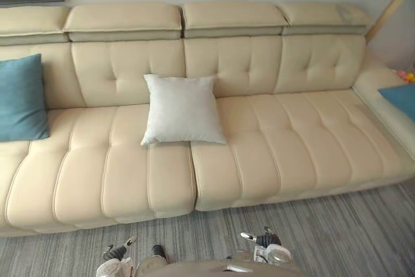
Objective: Pick up cushions and gather them together orderly.
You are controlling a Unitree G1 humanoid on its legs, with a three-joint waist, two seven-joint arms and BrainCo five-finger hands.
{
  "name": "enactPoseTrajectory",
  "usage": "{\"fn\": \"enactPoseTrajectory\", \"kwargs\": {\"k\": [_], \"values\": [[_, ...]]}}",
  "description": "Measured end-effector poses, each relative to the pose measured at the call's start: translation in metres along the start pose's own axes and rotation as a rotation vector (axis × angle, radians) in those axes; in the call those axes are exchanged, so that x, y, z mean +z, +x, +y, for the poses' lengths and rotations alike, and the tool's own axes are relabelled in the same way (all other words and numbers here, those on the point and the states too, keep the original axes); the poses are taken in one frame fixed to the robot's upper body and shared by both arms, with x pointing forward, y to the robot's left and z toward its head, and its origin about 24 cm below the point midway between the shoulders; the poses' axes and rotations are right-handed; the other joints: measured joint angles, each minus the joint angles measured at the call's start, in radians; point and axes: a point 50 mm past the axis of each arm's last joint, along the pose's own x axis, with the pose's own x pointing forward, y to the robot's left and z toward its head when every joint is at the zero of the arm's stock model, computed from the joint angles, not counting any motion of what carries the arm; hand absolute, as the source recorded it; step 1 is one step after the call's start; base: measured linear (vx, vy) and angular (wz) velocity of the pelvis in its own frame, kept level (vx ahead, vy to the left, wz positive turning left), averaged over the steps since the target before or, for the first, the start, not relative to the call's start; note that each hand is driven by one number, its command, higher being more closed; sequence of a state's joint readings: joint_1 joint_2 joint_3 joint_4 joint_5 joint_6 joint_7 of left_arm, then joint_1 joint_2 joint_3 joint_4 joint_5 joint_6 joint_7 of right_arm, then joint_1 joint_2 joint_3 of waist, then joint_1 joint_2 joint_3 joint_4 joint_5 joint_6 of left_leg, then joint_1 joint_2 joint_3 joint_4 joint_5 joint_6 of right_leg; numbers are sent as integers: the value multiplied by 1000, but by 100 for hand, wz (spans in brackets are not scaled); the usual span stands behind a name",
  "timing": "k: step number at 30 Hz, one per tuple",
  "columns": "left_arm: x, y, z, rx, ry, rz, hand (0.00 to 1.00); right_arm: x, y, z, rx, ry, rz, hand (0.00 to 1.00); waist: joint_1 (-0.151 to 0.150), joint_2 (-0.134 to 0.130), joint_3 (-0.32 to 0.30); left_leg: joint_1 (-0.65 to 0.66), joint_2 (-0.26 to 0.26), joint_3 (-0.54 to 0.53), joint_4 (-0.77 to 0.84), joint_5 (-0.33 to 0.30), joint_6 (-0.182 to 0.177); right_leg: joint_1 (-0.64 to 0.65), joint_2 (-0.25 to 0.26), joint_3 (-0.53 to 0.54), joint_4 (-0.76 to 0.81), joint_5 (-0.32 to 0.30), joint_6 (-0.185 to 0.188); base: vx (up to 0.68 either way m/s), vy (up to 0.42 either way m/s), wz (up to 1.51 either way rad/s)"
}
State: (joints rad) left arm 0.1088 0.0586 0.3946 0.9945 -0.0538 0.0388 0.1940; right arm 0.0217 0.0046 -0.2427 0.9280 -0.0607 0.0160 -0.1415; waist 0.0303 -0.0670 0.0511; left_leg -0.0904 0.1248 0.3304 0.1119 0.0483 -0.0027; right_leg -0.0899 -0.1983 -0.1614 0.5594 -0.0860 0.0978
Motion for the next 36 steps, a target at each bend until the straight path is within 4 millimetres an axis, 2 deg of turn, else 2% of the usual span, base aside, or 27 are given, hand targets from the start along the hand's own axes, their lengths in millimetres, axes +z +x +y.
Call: {"fn": "enactPoseTrajectory", "kwargs": {"k": [2,3,6,7,10,11,12,13,14,15,16,17,18,19,20,21,23,24,27,28,30,34,36], "values": [[-1,-1,-7,-17,2,5,0,11,2,1,5,-31,-35,0,10,14,-3,-51,14,-42,34,-11,-18,44,41,21,-148,1,1,-114,-81,-23],[-3,-3,-13,-33,11,12,0,19,5,-6,-12,-52,-54,0,20,51,-6,-57,16,-56,0,-4,-25,92,69,24,-285,-3,-1,-114,-7,-24],[12,-1,-21,-42,36,-32,0,34,8,1,8,-72,-92,0,21,37,37,-121,10,-49,23,26,-22,133,70,10,-465,-10,-5,-216,-60,-14],[16,-1,-23,-49,41,-44,0,39,8,3,15,-75,-105,0,21,41,56,-127,13,-47,30,33,-26,142,73,10,-492,-12,-4,-295,-72,-11],[16,-3,-31,-73,62,-47,0,41,9,-1,3,-80,-110,0,13,82,86,-112,38,-50,31,50,-41,155,97,11,-494,-8,3,-300,-61,-6],[10,-4,-32,-79,78,-37,0,35,9,-6,-15,-83,-93,0,6,93,82,-79,40,-49,-42,103,-54,137,103,10,-465,-9,1,-209,-35,-5],[9,-4,-32,-79,83,-36,0,34,9,-7,-18,-82,-90,0,3,98,79,-72,39,-49,-65,113,-65,130,104,10,-461,-10,-1,-260,-16,-4],[9,-4,-31,-80,90,-37,0,32,8,-9,-25,-72,-83,0,-6,89,77,-70,30,-57,-101,96,-107,106,97,8,-453,-4,-9,-188,25,-18],[19,-3,-32,-83,84,-65,0,25,9,-10,-33,-55,-55,0,0,58,82,-103,14,-62,28,52,-70,79,66,15,-453,12,-20,-212,24,-24],[20,-3,-32,-82,83,-67,0,23,9,-13,-41,-48,-42,0,0,51,82,-107,4,-67,106,31,-49,73,55,18,-453,19,-16,-136,28,-32],[16,-3,-30,-78,85,-58,0,19,9,-18,-59,-40,-27,0,-4,48,82,-102,-15,-80,216,-71,-33,68,39,30,-457,31,-11,-88,28,-22],[15,-3,-31,-80,85,-56,0,17,9,-21,-68,-36,-19,0,-6,50,81,-92,-18,-84,258,-119,-34,66,38,42,-463,38,-10,-134,92,-35],[13,-4,-31,-82,84,-51,0,11,8,-25,-82,-22,-1,0,-7,55,81,-60,-18,-89,296,-194,-48,63,42,67,-478,52,-3,-158,170,-48],[9,-4,-32,-82,81,-42,0,5,6,-28,-91,-14,15,0,-6,67,74,-24,-15,-103,275,-259,-61,56,56,89,-492,65,-6,-157,194,-68],[11,-4,-31,-85,69,-43,0,0,6,-28,-94,-6,33,0,-3,66,76,1,-27,-106,237,-286,-71,53,64,113,-505,79,-4,-154,168,-72],[9,-4,-28,-76,68,-39,0,-10,3,-24,-87,13,69,0,-3,59,74,13,-38,-80,201,-284,-82,50,60,132,-526,91,-16,-117,123,-69],[7,-2,-18,-54,79,-38,0,-24,-1,-17,-74,42,118,0,-17,15,46,36,-68,-47,138,-279,-87,39,49,155,-537,127,-28,-94,106,-58],[7,-3,-18,-56,80,-38,0,-24,-1,-18,-75,42,119,0,-21,15,45,43,-74,-46,126,-279,-87,41,49,155,-537,129,-32,-59,76,-36],[0,-5,-25,-80,105,-22,0,-24,-1,-22,-88,57,117,0,-40,35,32,78,-112,-48,21,-245,-82,33,53,155,-539,142,-50,15,30,-11],[-1,-5,-27,-87,113,-16,0,-24,0,-23,-92,65,118,0,-44,34,25,91,-117,-52,-1,-231,-81,35,54,155,-540,144,-47,86,2,-11],[-2,-5,-29,-101,137,-17,0,-26,-1,-24,-96,65,123,0,-43,51,19,114,-121,-57,-35,-207,-80,35,69,167,-539,143,-45,114,-16,-24],[-3,-6,-34,-127,168,-15,0,-24,-1,-21,-91,73,120,0,-42,60,15,150,-103,-53,-50,-187,-41,29,104,214,-547,147,-48,143,-53,-43],[-2,-6,-38,-142,168,-6,0,-21,0,-20,-87,80,102,0,-42,61,20,176,-80,-14,-52,-202,-25,13,143,274,-551,174,-73,83,-60,-102]]}}
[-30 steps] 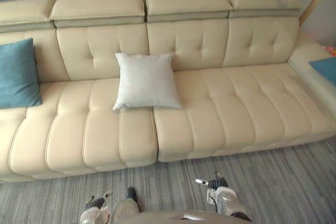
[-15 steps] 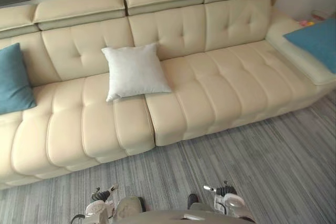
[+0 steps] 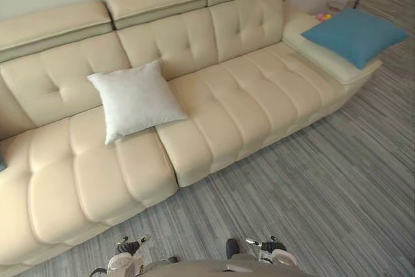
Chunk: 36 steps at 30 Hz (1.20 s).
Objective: Pick up cushions and gather them together orderly.
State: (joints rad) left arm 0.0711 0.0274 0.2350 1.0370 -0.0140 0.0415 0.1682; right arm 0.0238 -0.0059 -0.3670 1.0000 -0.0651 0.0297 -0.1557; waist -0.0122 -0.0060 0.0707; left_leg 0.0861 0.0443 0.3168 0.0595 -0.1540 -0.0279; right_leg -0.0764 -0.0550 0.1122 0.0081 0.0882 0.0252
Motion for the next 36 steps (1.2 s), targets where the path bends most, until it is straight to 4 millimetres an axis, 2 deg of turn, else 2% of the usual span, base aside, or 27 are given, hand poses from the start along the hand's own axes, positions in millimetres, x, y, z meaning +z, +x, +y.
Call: {"fn": "enactPoseTrajectory", "kwargs": {"k": [2,5,6,7,8,9,10,11,12,13,14,16,18,19,20,21,22,23,24,27,31,32,34,35,36], "values": [[2,0,-4,-8,-2,-2,0,3,0,1,4,-2,-14,0,2,-1,2,10,13,66,7,-16,2,-27,27,44,-2,35,-3,9,-28,-138],[6,0,-7,-16,16,-19,0,7,0,5,19,-21,-31,0,-1,-9,12,23,16,181,15,-39,6,-55,46,30,-39,87,-2,-7,-33,-132],[8,0,-8,-19,16,-22,0,7,0,6,20,-9,-34,0,-9,4,23,19,21,223,35,-49,12,-58,41,-34,-58,95,-13,-15,-63,-104],[7,0,-10,-23,15,-22,0,7,-1,5,18,2,-36,0,-11,5,24,21,24,248,38,-50,12,-59,37,-89,-58,79,-28,-27,-87,-89],[8,0,-10,-23,22,-26,0,9,-1,4,17,4,-41,0,-10,10,27,24,30,291,39,-50,12,-68,23,-236,-32,27,-72,-31,-75,-66],[10,0,-11,-26,25,-30,0,11,0,3,13,8,-50,0,-11,21,34,29,41,310,39,-49,11,-73,8,-318,-13,6,-84,-31,-89,-90],[11,0,-12,-32,44,-41,0,12,0,0,5,8,-55,0,-10,36,42,41,59,349,39,-47,3,-81,-21,-502,34,-31,-88,5,-72,-72],[11,0,-10,-29,52,-41,0,12,0,0,5,8,-54,0,-8,35,42,43,62,362,41,-46,-4,-80,-32,-553,48,-35,-92,30,-81,-80],[8,0,-5,-20,65,-34,0,11,0,1,6,9,-50,0,-2,27,42,52,59,374,41,-47,-13,-71,-42,-591,46,-18,-81,86,-144,-78],[6,0,-4,-19,73,-31,0,11,1,-3,-2,11,-50,0,-3,25,46,72,60,371,36,-41,-36,-63,-22,-553,41,13,-46,70,-121,-72],[6,0,-5,-23,76,-31,0,12,1,-4,-8,17,-51,0,-3,31,48,72,62,367,34,-36,-43,-64,-18,-544,40,11,-48,69,-156,-70],[7,-1,-15,-59,96,-36,0,17,3,-15,-33,27,-64,0,-13,62,53,80,77,365,27,-24,-63,-65,12,-515,13,-2,-45,40,-110,-52],[10,-1,-17,-72,97,-42,0,16,3,-17,-40,36,-58,0,-15,65,53,82,96,363,75,-16,-80,-63,22,-496,16,-18,-55,45,-80,-40],[11,-1,-17,-72,104,-46,0,14,3,-16,-39,40,-53,0,-14,54,58,52,145,354,220,-29,-100,-54,29,-475,29,-37,-59,64,-119,-53],[10,-1,-17,-74,91,-44,0,12,2,-14,-32,39,-49,0,-11,47,64,11,200,319,395,-33,-84,-38,40,-452,40,-51,-69,88,-163,-63],[13,-1,-18,-72,68,-54,0,11,2,-11,-25,36,-47,0,-3,49,68,-53,253,255,572,-14,-36,-23,55,-427,48,-63,-78,71,-116,-65],[14,-2,-18,-72,64,-63,0,11,2,-11,-25,29,-48,0,8,43,74,-97,269,199,656,-29,-33,-20,65,-408,56,-72,-83,61,-52,-90],[17,-2,-21,-80,60,-77,0,14,2,-12,-26,23,-51,0,22,54,71,-154,254,93,731,-69,-55,-14,74,-366,66,-81,-82,75,27,-108],[18,-3,-22,-85,60,-83,0,15,3,-12,-26,22,-54,0,25,59,74,-198,225,30,737,-102,-50,3,77,-332,59,-81,-83,127,39,-106],[25,-4,-25,-93,56,-124,0,12,2,-12,-25,24,-43,0,41,62,79,-281,193,-17,632,-123,-32,39,76,-261,44,-88,-77,143,64,-73],[31,-5,-28,-98,43,-149,0,13,2,-11,-21,21,-47,0,57,61,80,-340,138,-114,343,-83,-46,49,61,-206,45,-110,-63,141,175,-62],[31,-6,-29,-96,39,-151,0,9,1,-12,-23,19,-37,0,65,64,79,-337,120,-154,246,-43,-61,49,59,-167,43,-119,-50,196,262,-78],[30,-6,-29,-93,34,-146,0,13,2,-10,-19,21,-44,0,74,68,69,-327,99,-159,233,-3,-52,63,59,-120,30,-125,-31,191,222,-80],[29,-6,-29,-93,34,-141,0,12,1,-9,-15,22,-42,0,72,61,66,-326,90,-158,236,-3,-52,60,54,-114,35,-126,-21,263,251,-62],[30,-4,-23,-80,42,-145,0,8,0,-5,-7,26,-30,0,70,37,63,-324,59,-154,248,-5,-47,38,22,-88,73,-146,11,259,249,-36]]}}
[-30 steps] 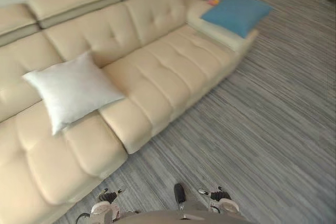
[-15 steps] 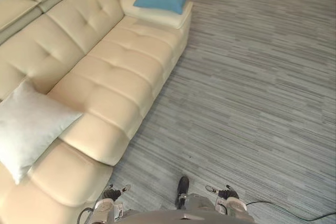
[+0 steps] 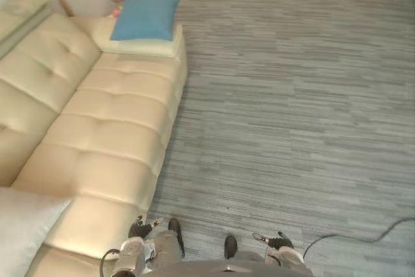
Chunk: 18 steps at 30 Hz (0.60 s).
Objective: Pick up cushions and gather them together orderly.
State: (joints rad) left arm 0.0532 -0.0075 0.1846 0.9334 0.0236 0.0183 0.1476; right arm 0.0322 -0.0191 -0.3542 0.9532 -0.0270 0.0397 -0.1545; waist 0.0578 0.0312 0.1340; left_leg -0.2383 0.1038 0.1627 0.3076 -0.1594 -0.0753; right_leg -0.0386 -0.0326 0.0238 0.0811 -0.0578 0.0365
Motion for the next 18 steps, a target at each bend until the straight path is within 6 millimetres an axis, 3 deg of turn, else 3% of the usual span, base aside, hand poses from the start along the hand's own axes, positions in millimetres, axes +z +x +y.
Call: {"fn": "enactPoseTrajectory", "kwargs": {"k": [3,5,7,8,9,10,11,14,15,17,18], "values": [[-3,0,3,10,0,7,0,-8,-1,-2,-3,-13,25,0,7,-23,-27,23,-49,27,26,-25,43,-37,-47,37,100,-72,63,254,238,-35],[-5,-1,5,17,1,16,0,-5,-1,1,5,-23,19,0,26,-28,-33,81,-64,99,17,-57,82,-130,-65,79,346,-143,117,341,211,-77],[-10,-1,9,33,25,36,0,2,0,5,15,-25,-3,0,-1,-31,-31,159,-80,120,17,-85,111,-212,-76,65,623,-122,140,325,107,-33],[-11,-1,9,32,47,39,0,4,0,8,23,-30,-10,0,-13,-32,-21,230,-92,120,-15,-100,120,-240,-101,27,751,-79,132,306,54,-6],[-13,-1,9,30,56,44,0,8,1,7,21,-30,-23,0,-20,-26,-14,278,-95,124,-42,-105,124,-253,-113,-12,815,-83,104,479,38,-5],[-14,-1,9,29,69,53,0,12,2,9,25,-32,-31,0,-26,-22,-11,337,-91,125,-81,-106,125,-263,-121,-71,842,-134,54,483,-8,-6],[-11,0,9,28,79,49,0,13,2,11,35,-46,-34,0,-34,-23,-8,393,-79,126,-131,-106,125,-299,-111,-162,821,-193,12,482,-27,-5],[-10,1,5,18,87,53,0,22,3,14,41,-43,-59,0,-49,-15,4,449,-41,121,-185,-105,125,-372,-63,-256,623,-197,-19,388,-95,8],[-11,1,5,16,90,58,0,28,4,16,46,-41,-76,0,-68,-19,19,482,-26,104,-210,-106,125,-394,-44,-253,434,-119,-13,549,-181,28],[-11,1,5,16,90,57,0,28,4,17,48,-39,-79,0,-77,-29,24,507,-28,84,-231,-106,124,-399,-48,-237,276,-33,4,408,-170,38],[-10,1,9,24,94,54,0,26,3,18,49,-30,-71,0,-83,-59,34,546,-46,41,-248,-111,116,-387,-63,-198,160,110,21,539,-274,42]]}}
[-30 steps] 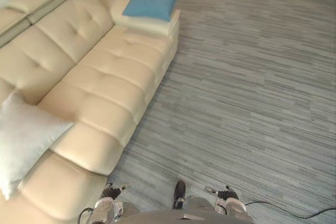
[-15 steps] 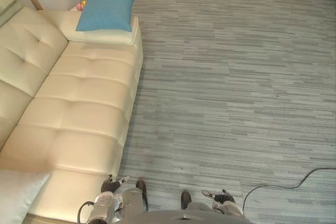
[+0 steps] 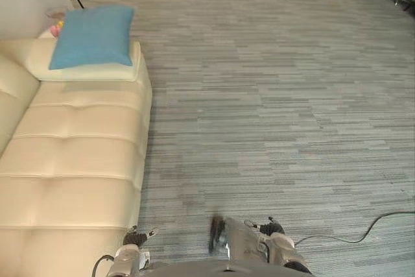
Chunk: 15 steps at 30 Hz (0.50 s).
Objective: Pick up cushions and gather them together orderly.
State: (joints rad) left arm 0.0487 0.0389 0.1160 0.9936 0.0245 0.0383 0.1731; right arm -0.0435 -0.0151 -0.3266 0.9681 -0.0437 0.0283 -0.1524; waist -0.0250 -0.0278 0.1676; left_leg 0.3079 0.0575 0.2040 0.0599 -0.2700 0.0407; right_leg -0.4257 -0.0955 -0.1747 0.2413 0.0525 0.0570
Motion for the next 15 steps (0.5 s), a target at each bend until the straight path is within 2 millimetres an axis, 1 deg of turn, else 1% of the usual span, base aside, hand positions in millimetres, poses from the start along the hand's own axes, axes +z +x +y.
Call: {"fn": "enactPoseTrajectory", "kwargs": {"k": [1,2,3,4,5,6,7,8,9,10,11,12,13,14,15], "values": [[1,1,-2,-3,-10,6,0,2,1,-3,-11,17,-6,0,5,12,15,26,16,-46,12,-8,-11,13,12,-1,39,72,-50,621,-328,27],[2,1,-6,-13,-16,6,0,5,2,-5,-19,25,-11,0,12,28,17,23,27,-61,27,-3,-10,5,22,-1,72,39,-52,466,-274,-12],[3,-1,-14,-26,-49,10,0,9,3,-8,-34,55,-21,0,16,55,28,22,47,-110,79,28,-35,1,38,-7,141,-31,-67,353,-213,-22],[1,-1,-16,-31,-54,16,0,9,3,-9,-38,62,-21,0,14,62,26,20,55,-126,100,40,-51,5,43,-11,156,-50,-72,465,-245,-17],[0,-2,-19,-33,-60,21,0,7,3,-11,-45,72,-14,0,11,77,17,10,73,-151,155,67,-77,23,56,-23,173,-84,-78,476,-202,1],[1,-2,-20,-36,-64,16,0,5,2,-12,-49,72,-8,0,9,84,12,-22,88,-166,242,92,-95,45,65,-34,173,-105,-77,553,-213,17],[5,-2,-20,-34,-73,-1,0,2,1,-13,-51,71,-2,0,3,85,12,-92,100,-195,397,139,-136,75,66,-54,168,-128,-84,448,-157,33],[9,-2,-21,-32,-90,-11,0,0,1,-14,-54,70,2,0,0,88,14,-180,112,-226,569,244,-191,118,71,-66,151,-145,-94,351,-110,31],[10,-2,-21,-31,-94,-17,0,-1,0,-14,-53,66,2,0,3,88,15,-217,117,-233,643,307,-209,139,74,-64,137,-151,-98,460,-68,17],[13,-2,-21,-29,-102,-29,0,-3,-1,-14,-52,53,7,0,18,100,17,-324,157,-199,868,309,-210,215,98,-62,87,-170,-119,462,-40,-1],[16,-2,-20,-25,-104,-42,0,-5,-1,-14,-52,51,17,0,29,102,20,-384,173,-157,968,256,-189,275,104,-61,53,-178,-126,555,-17,-4],[18,-2,-18,-22,-104,-51,0,-6,-2,-14,-50,46,22,0,35,94,25,-420,175,-130,1003,219,-170,315,105,-57,27,-183,-122,450,15,1],[20,-3,-17,-18,-106,-64,0,-6,-2,-13,-46,36,23,0,44,90,28,-487,175,-78,1018,156,-134,390,104,-49,-29,-188,-116,519,44,-1],[21,-3,-17,-16,-107,-70,0,-8,-2,-13,-46,32,30,0,58,91,26,-535,174,-34,989,113,-117,434,100,-41,-64,-187,-110,483,88,-31],[21,-3,-15,-5,-105,-72,0,-9,-1,-10,-37,30,46,0,83,91,26,-577,171,25,862,64,-98,474,91,-19,-94,-186,-102,393,108,-49]]}}
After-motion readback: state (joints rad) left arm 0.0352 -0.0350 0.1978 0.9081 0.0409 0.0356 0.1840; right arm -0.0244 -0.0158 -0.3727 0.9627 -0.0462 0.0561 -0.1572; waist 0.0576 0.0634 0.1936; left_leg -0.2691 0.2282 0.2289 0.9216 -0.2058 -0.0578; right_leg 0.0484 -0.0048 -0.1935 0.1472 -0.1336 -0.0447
